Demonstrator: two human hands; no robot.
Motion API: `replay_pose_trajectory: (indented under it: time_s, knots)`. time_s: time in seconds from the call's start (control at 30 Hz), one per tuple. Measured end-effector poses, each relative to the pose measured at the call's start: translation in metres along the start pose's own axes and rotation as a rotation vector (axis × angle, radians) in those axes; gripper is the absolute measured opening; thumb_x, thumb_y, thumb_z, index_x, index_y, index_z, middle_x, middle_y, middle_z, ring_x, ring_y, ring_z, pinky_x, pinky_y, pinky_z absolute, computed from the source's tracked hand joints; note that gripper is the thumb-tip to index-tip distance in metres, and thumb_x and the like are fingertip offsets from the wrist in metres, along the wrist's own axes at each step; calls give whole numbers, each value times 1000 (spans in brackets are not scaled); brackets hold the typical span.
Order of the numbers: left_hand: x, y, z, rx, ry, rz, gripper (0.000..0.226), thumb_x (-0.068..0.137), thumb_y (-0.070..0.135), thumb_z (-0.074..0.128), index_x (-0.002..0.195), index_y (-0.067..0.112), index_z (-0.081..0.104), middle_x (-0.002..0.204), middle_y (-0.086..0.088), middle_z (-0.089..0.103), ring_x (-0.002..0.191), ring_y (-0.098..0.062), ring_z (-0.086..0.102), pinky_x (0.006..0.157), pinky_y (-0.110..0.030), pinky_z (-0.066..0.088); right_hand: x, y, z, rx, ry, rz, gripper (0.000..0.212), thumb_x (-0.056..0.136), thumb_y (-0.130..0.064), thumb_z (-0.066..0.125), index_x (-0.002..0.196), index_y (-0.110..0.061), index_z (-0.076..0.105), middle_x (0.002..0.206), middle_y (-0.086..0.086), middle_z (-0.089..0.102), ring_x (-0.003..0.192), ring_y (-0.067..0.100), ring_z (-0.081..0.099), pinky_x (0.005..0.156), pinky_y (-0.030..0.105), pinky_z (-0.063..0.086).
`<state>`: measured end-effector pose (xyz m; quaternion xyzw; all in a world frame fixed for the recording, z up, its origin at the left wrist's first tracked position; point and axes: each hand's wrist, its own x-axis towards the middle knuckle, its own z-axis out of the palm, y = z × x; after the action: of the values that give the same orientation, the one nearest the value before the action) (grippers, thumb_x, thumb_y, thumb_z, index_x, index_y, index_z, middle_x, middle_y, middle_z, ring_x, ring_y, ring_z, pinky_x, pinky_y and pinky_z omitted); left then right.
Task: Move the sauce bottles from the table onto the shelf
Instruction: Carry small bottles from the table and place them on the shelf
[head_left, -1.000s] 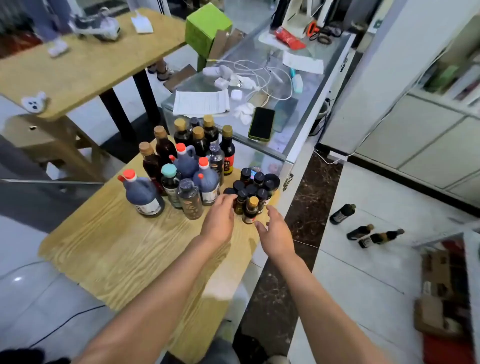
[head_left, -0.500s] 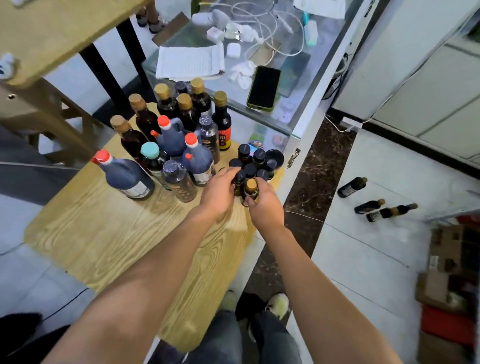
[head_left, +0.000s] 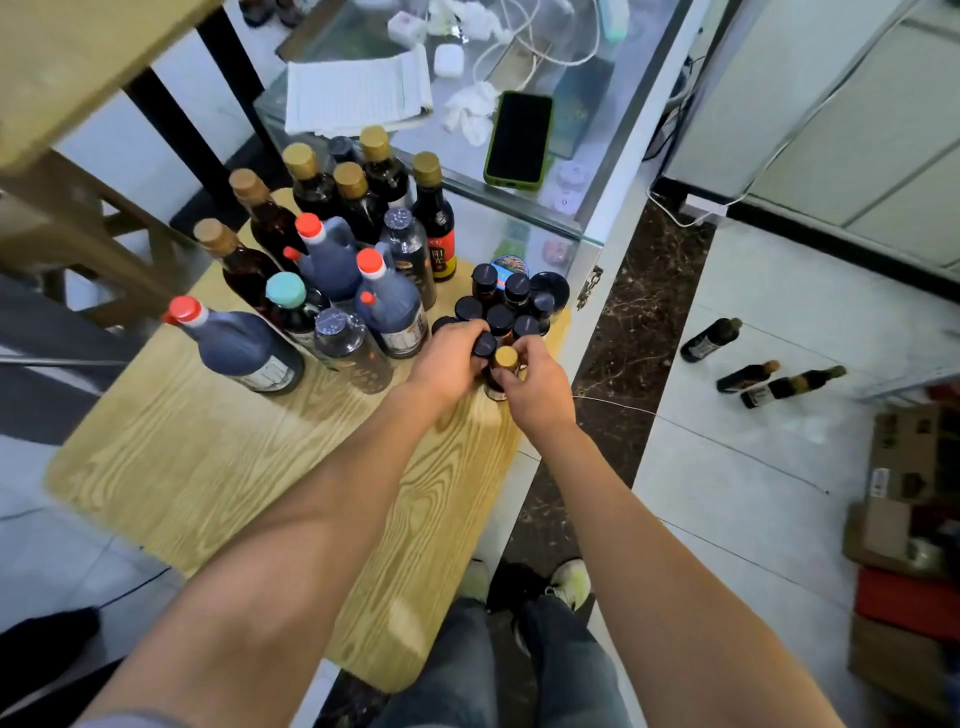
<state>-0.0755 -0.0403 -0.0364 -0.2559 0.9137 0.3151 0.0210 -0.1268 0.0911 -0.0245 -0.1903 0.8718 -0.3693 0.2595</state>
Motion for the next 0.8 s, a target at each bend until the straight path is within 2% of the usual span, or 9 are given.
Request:
replay_pose_trajectory:
  time_s: [0.1, 0.17, 0.23, 0.3, 0.4, 0.53, 0.6, 0.7, 0.8]
  knots:
    - [-14, -4, 1, -198, -11, -15, 38, 79, 6, 72, 113, 20, 61, 103, -3, 70, 98, -25, 64, 88, -40, 51, -9, 8, -5, 107, -33, 42, 23, 91, -14, 67, 107, -12, 51, 106, 4, 65, 96, 22, 59, 69, 31, 46]
    - [-26, -5, -1, -380, -19, -21, 39, 80, 1, 73, 113, 18, 63, 103, 1, 68, 98, -18, 64, 91, -32, 51, -18, 18, -11, 192, -18, 83, 22, 90, -13, 68, 103, -16, 50, 110, 5, 66, 101, 21, 60, 74, 28, 43]
    - [-38, -3, -2, -495, -38, -10, 40, 79, -1, 73, 114, 17, 64, 106, 1, 68, 101, -18, 64, 93, -29, 51, -31, 29, -19, 279, 10, 116, 23, 89, -15, 70, 103, -18, 51, 116, 7, 67, 110, 22, 60, 84, 29, 46]
    - [-47, 2, -3, -581, -85, -14, 41, 79, -1, 74, 114, 18, 63, 111, -1, 68, 107, -19, 63, 97, -32, 49, -44, 36, -28, 340, 39, 119, 23, 88, -16, 70, 102, -21, 53, 116, 6, 68, 115, 22, 62, 93, 37, 51]
    - [-59, 19, -7, -704, -149, -22, 41, 81, -5, 71, 115, 15, 61, 116, -5, 67, 110, -17, 62, 102, -31, 45, -60, 41, -45, 414, 98, 114, 21, 88, -14, 71, 101, -22, 56, 105, 0, 71, 102, 14, 67, 96, 40, 53]
    - [-65, 52, -12, -795, -193, -31, 43, 84, -6, 67, 126, -1, 56, 123, -16, 64, 115, -22, 61, 105, -34, 46, -77, 36, -73, 492, 195, 86, 19, 90, -12, 69, 104, -18, 57, 101, -1, 72, 97, 11, 68, 91, 29, 54]
    - [-64, 71, -13, -815, -205, -15, 44, 85, -2, 68, 127, 2, 56, 122, -12, 66, 115, -20, 61, 105, -38, 46, -84, 31, -90, 479, 247, 47, 22, 92, -15, 69, 110, -16, 56, 103, -2, 70, 97, 9, 67, 88, 23, 52]
    - [-63, 113, -14, -849, -236, 25, 38, 86, 5, 69, 120, 15, 57, 117, -1, 68, 110, -14, 64, 100, -38, 50, -96, 28, -121, 490, 328, 8, 25, 93, -17, 67, 115, -15, 55, 109, -1, 69, 102, 10, 66, 91, 23, 52]
    - [-65, 160, -15, -880, -265, 104, 37, 89, 6, 66, 123, 17, 56, 117, 0, 68, 107, -10, 65, 94, -30, 52, -112, 27, -159, 518, 413, -38, 25, 96, -17, 63, 119, -14, 55, 111, -2, 69, 105, 6, 65, 92, 20, 50]
